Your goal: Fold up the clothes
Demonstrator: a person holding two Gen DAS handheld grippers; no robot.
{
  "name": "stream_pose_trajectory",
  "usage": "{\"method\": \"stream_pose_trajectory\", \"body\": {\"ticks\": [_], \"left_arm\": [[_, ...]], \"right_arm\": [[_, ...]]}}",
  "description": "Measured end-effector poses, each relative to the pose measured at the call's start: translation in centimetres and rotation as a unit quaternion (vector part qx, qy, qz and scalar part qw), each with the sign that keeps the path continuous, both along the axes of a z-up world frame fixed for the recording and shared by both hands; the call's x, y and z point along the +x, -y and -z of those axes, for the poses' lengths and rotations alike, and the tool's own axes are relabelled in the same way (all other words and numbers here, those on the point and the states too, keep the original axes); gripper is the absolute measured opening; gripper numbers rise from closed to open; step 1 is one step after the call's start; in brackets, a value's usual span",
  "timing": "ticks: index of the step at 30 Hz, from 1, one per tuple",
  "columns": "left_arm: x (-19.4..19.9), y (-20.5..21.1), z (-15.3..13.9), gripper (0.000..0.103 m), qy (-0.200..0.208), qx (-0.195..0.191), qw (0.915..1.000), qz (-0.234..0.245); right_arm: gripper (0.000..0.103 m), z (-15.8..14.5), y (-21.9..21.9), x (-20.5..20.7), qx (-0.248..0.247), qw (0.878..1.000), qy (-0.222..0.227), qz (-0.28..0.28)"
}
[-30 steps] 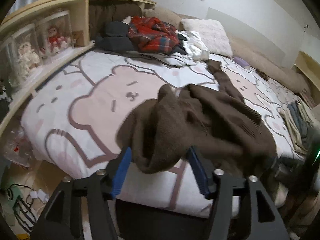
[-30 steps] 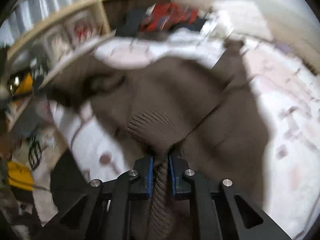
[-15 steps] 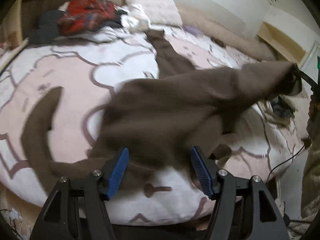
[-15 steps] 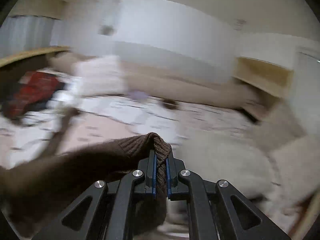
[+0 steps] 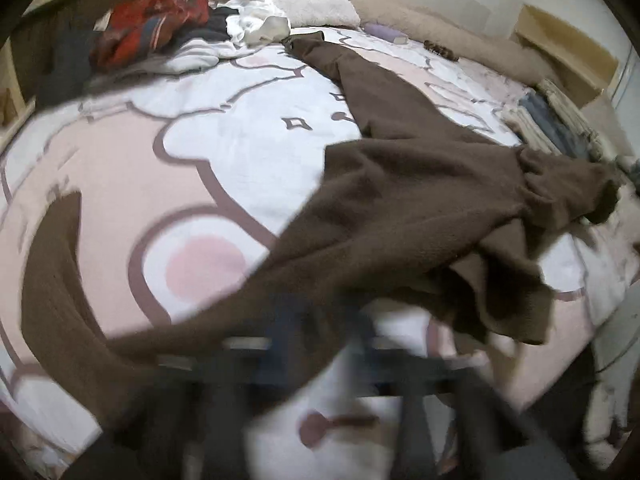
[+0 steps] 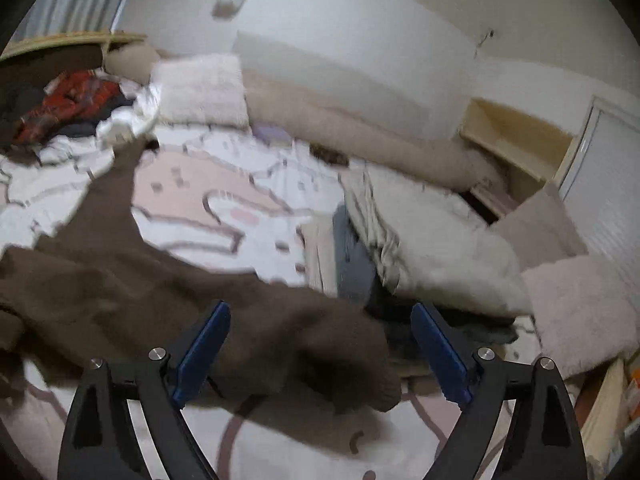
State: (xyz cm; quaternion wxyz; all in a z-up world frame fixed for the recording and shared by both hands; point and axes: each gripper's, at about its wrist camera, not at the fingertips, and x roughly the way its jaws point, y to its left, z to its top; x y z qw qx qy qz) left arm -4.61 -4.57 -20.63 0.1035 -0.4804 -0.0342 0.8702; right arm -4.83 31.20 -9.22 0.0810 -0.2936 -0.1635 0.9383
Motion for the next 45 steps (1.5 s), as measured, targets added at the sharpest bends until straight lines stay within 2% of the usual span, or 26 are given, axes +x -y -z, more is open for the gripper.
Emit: {"method": "stream_pose_trajectory", "body": {"ticks": [4, 8, 12, 16, 17, 18, 19, 20, 21, 22, 24, 25, 27, 30, 32, 35, 38, 40, 43, 44, 45], "left_arm": [[-1.0, 0.6, -4.7, 0.006, -0.064, 0.038, 0.9970, 0.022], [-2.0, 1.0, -9.5, 0.006, -0.128, 0.075, 0.9878, 0.045], [-1.4, -0.2, -13.8, 0.006, -0.180, 0.090, 0.9753, 0.091], [-0.3, -1.5, -15.9, 0.006, -0.207, 0.092, 0.9650, 0.133], [-0.1, -1.8, -16.0, 0.006, -0.211, 0.092, 0.9632, 0.139], [0.1, -2.1, -16.3, 0.006, -0.215, 0.090, 0.9614, 0.145], [0.4, -2.3, -16.4, 0.006, -0.219, 0.088, 0.9601, 0.149], [0.5, -2.2, -16.5, 0.006, -0.220, 0.085, 0.9608, 0.146], [0.6, -2.1, -16.4, 0.007, -0.221, 0.083, 0.9613, 0.143], [0.9, -1.8, -16.3, 0.012, -0.223, 0.085, 0.9614, 0.138], [1.3, -1.3, -16.1, 0.049, -0.227, 0.088, 0.9614, 0.128], [1.6, -1.0, -16.0, 0.077, -0.229, 0.090, 0.9613, 0.123], [1.9, -0.7, -15.3, 0.080, -0.228, 0.088, 0.9621, 0.121], [1.6, -0.8, -13.0, 0.080, -0.203, 0.073, 0.9682, 0.127], [1.1, -1.4, -11.4, 0.078, -0.182, 0.069, 0.9705, 0.142], [0.5, -3.2, -9.3, 0.078, -0.164, 0.066, 0.9678, 0.179], [0.4, -5.8, -8.4, 0.078, -0.163, 0.059, 0.9586, 0.226], [0.2, -8.0, -8.0, 0.078, -0.169, 0.046, 0.9483, 0.265], [0.2, -11.5, -7.5, 0.078, -0.192, 0.019, 0.9234, 0.332], [0.3, -12.6, -7.3, 0.078, -0.202, 0.006, 0.9128, 0.355], [0.3, -13.7, -6.9, 0.078, -0.217, -0.021, 0.8983, 0.382]], "right_arm": [[0.092, -0.3, 4.9, 0.4, -0.015, 0.994, 0.007, -0.111], [0.091, -0.6, 9.9, 0.8, -0.030, 0.975, 0.014, -0.221], [0.091, -1.0, 14.8, 1.2, -0.044, 0.943, 0.021, -0.328], [0.091, -1.3, 19.6, 1.4, -0.058, 0.903, 0.029, -0.425], [0.087, -1.4, 20.1, 0.8, -0.058, 0.902, 0.037, -0.426], [0.061, -1.5, 20.7, 0.1, -0.058, 0.902, 0.045, -0.426], [0.040, -1.7, 21.2, -0.5, -0.058, 0.902, 0.054, -0.424], [0.013, -2.1, 21.5, -1.1, -0.058, 0.906, 0.065, -0.414], [0.009, -2.6, 21.0, -1.9, -0.059, 0.915, 0.061, -0.395], [0.009, -3.3, 20.3, -2.6, -0.059, 0.923, 0.056, -0.375], [0.007, -5.3, 17.5, -3.6, -0.063, 0.942, 0.030, -0.329], [0.007, -6.7, 15.3, -3.9, -0.069, 0.953, 0.015, -0.296], [0.007, -9.3, 10.3, -3.7, -0.083, 0.969, -0.022, -0.231], [0.007, -13.1, 2.5, -0.8, -0.097, 0.984, -0.074, -0.132], [0.007, -14.8, -2.2, 1.0, -0.098, 0.988, -0.094, -0.072], [0.007, -15.6, -8.6, 4.8, -0.099, 0.989, -0.102, 0.031], [0.007, -13.8, -13.4, 8.1, -0.102, 0.983, -0.085, 0.123], [0.007, -11.9, -15.6, 9.3, -0.111, 0.978, -0.066, 0.165], [0.007, -8.9, -17.9, 10.1, -0.130, 0.968, -0.038, 0.209], [0.007, -8.0, -18.5, 10.3, -0.137, 0.965, -0.029, 0.220], [0.007, -7.4, -19.0, 10.4, -0.142, 0.963, -0.025, 0.226]]}}
